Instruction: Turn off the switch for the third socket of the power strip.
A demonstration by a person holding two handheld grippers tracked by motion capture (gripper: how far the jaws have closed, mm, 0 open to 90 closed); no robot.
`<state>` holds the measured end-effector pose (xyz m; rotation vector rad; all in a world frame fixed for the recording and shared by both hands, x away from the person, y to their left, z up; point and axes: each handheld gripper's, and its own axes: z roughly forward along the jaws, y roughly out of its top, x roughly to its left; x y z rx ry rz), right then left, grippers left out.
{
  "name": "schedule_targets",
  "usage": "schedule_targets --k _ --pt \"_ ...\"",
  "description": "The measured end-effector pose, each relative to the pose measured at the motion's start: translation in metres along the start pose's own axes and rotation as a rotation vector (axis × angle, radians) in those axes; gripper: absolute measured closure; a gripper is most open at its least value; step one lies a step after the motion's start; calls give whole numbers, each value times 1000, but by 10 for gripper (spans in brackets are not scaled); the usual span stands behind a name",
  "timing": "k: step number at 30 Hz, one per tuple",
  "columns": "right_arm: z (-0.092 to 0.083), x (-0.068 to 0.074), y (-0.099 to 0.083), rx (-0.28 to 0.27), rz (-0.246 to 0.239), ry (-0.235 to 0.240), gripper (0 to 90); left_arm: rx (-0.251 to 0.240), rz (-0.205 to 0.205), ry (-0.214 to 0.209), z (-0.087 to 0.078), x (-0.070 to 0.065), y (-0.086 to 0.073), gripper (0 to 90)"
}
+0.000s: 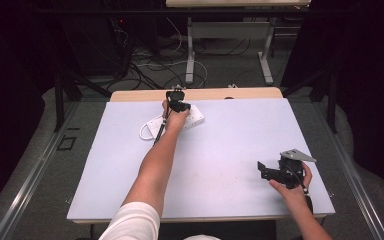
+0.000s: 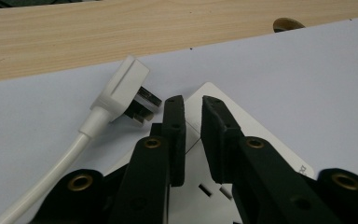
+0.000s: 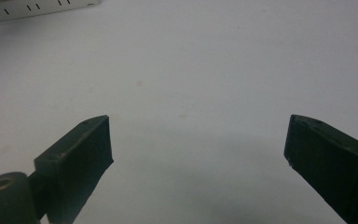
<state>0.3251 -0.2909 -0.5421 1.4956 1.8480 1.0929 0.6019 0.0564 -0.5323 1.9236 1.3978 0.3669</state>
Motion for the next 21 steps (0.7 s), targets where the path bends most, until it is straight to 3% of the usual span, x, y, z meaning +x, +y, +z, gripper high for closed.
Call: schedule_targets --k 5,7,11,21 --pt "1 0 0 2 -7 4 69 -1 -6 -13 -7 -3 1 706" --pt "1 0 0 1 -15 5 69 11 10 -13 -10 -3 2 686" --pt "3 1 0 7 -17 6 69 27 -20 -18 -14 -5 2 629" --pt "4 0 1 6 -23 15 69 46 -28 -12 -28 -7 2 537"
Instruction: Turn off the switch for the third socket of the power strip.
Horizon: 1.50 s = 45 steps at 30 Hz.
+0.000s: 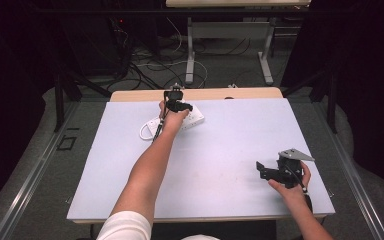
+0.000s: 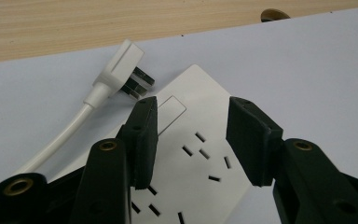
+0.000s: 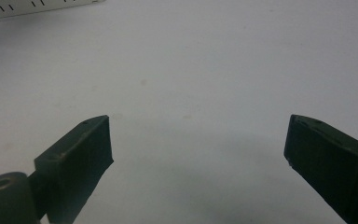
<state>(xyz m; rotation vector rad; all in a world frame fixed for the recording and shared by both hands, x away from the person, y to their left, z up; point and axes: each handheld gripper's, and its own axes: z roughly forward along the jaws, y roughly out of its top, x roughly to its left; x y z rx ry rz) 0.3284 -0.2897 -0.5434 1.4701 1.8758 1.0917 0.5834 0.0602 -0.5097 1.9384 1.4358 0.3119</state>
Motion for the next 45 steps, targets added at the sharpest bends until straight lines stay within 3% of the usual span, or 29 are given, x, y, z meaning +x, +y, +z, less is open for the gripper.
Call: schedule_targets --k 12,15,23,29,36,40,45 --pt "0 -1 1 2 0 13 69 -1 20 -58 -23 -13 -3 555" --pt "1 -1 1 -3 -13 13 69 20 29 -74 -29 -15 -2 524" --pt "0 -1 1 -6 1 12 69 7 58 -91 -46 -20 -6 470" --pt "0 0 1 -12 1 6 71 -7 130 -68 -62 -25 -11 444" --pt "-1 0 2 -5 -4 12 71 -2 184 -88 -78 -27 -19 422" --pt "0 0 2 -7 -7 10 71 5 196 -107 -88 -26 -25 404" --pt "0 0 1 -3 -8 9 72 3 175 -130 -100 -23 -31 375"
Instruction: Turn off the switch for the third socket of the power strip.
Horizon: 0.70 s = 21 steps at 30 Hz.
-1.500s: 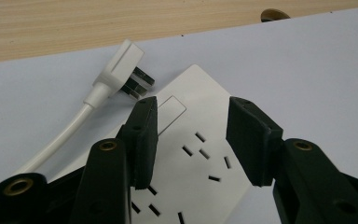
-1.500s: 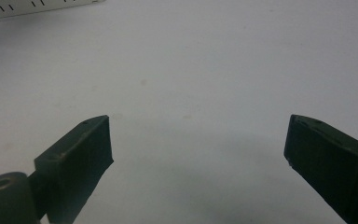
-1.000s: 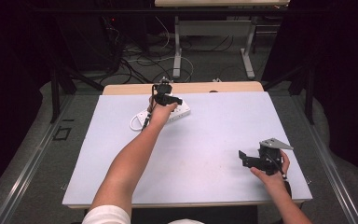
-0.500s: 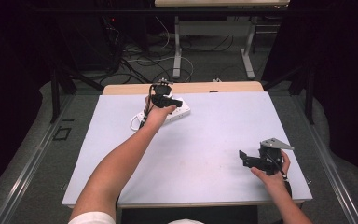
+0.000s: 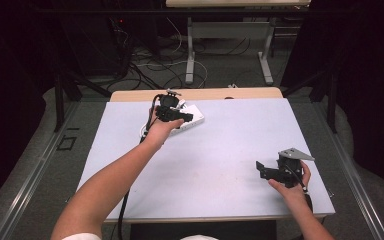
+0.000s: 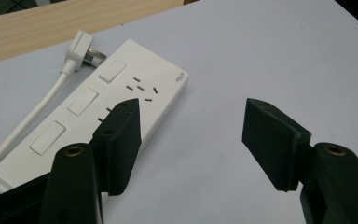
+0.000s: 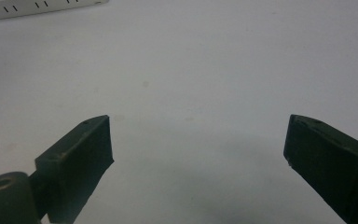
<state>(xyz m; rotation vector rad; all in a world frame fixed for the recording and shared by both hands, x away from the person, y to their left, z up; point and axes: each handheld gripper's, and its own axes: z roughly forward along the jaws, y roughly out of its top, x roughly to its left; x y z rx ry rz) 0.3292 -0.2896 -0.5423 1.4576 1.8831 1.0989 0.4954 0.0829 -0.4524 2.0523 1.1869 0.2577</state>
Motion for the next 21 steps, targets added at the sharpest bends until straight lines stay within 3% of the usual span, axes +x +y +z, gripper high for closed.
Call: schedule_targets --k 3,9,15,19,21 --pt "0 0 0 1 -2 0 72 -7 -6 -3 -9 0 -4 352" --pt "0 0 0 0 -1 -1 72 -22 -21 -14 -26 -4 -13 195" --pt "0 1 0 3 0 -3 73 10 -2 -33 -41 -6 -26 29" --pt "0 2 0 5 -1 -3 73 -8 14 -24 -49 -7 -37 2" --pt "0 1 0 3 -5 -5 73 -23 -2 -37 -52 -7 -43 2"
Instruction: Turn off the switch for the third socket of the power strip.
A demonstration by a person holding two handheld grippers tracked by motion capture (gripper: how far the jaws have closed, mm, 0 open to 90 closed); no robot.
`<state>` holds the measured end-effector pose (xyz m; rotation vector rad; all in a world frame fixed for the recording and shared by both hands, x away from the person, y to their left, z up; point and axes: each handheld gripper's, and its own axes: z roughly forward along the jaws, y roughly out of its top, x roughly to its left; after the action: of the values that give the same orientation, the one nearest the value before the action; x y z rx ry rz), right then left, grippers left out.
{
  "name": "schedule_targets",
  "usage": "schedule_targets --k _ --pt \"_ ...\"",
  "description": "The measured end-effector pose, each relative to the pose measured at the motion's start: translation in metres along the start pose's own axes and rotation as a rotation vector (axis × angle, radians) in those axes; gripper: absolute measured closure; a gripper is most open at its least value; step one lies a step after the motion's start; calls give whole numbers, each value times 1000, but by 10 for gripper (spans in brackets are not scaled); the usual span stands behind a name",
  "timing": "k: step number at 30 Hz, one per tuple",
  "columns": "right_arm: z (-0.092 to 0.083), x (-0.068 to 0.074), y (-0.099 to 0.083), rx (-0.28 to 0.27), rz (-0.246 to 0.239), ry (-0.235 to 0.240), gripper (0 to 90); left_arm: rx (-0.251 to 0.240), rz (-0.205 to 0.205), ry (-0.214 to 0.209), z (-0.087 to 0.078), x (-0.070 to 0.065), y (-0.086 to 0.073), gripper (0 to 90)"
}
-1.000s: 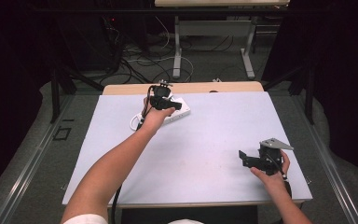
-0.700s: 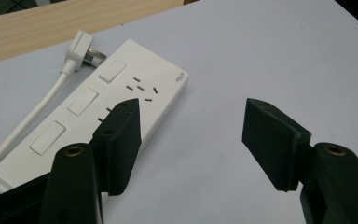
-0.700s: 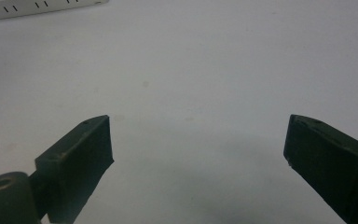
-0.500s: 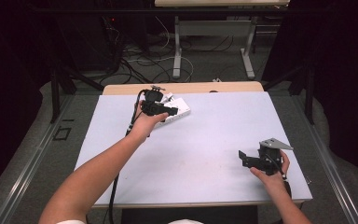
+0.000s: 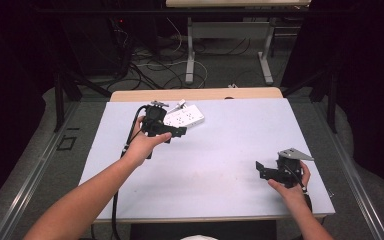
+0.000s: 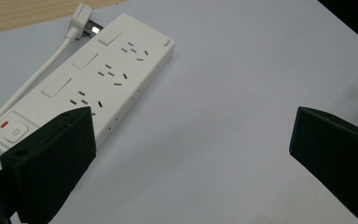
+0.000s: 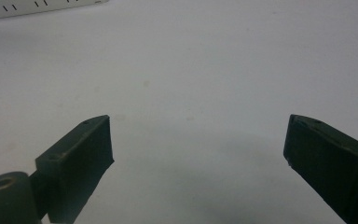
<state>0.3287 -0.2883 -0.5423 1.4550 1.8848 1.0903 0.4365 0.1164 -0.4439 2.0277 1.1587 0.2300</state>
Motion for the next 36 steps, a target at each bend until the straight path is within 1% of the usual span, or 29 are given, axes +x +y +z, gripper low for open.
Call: schedule_targets --k 1,2,4,6,7,11,14,16,18,19,21,23,28,29,31,32,33,36 --pt "0 0 0 -2 3 1 73 -8 -11 -10 -1 0 -3 2" --pt "0 1 0 -1 11 1 73 -12 -11 -12 -3 1 -6 2" --pt "0 0 0 -1 6 0 73 -19 -27 -19 -6 3 -12 2" --pt "0 0 0 -1 6 0 73 -20 -26 -37 -9 4 -19 2" --pt "0 0 0 0 8 0 73 -19 -19 -39 -9 4 -22 2" --pt "0 -1 0 1 8 -2 73 -16 -36 -41 -12 6 -36 2" --pt "0 0 0 2 8 -4 73 -22 -26 -22 -16 9 -47 2" --pt "0 0 0 2 8 -3 74 -20 -27 -21 -20 11 -53 2" --pt "0 0 0 6 6 -4 75 -26 -38 -10 -22 13 -60 2" --pt "0 0 0 5 8 -4 75 -27 -48 -10 -24 14 -64 2" --pt "0 1 0 1 12 -4 75 -49 -67 -14 -27 18 -72 2" --pt "-1 0 0 1 10 -4 75 -58 -88 -13 -30 22 -80 2" --pt "0 1 0 4 12 -3 75 -82 -135 1 -35 33 -98 4" --pt "0 2 0 1 18 -9 75 -86 -139 8 -36 36 -101 4" --pt "0 2 0 6 14 -1 75 -89 -151 22 -39 41 -108 5" --pt "0 3 0 1 15 -7 75 -95 -161 25 -40 44 -111 5" --pt "0 2 0 6 8 -1 75 -98 -172 30 -41 46 -114 6" --pt "0 2 -1 6 11 -2 75 -110 -181 40 -44 54 -123 8"
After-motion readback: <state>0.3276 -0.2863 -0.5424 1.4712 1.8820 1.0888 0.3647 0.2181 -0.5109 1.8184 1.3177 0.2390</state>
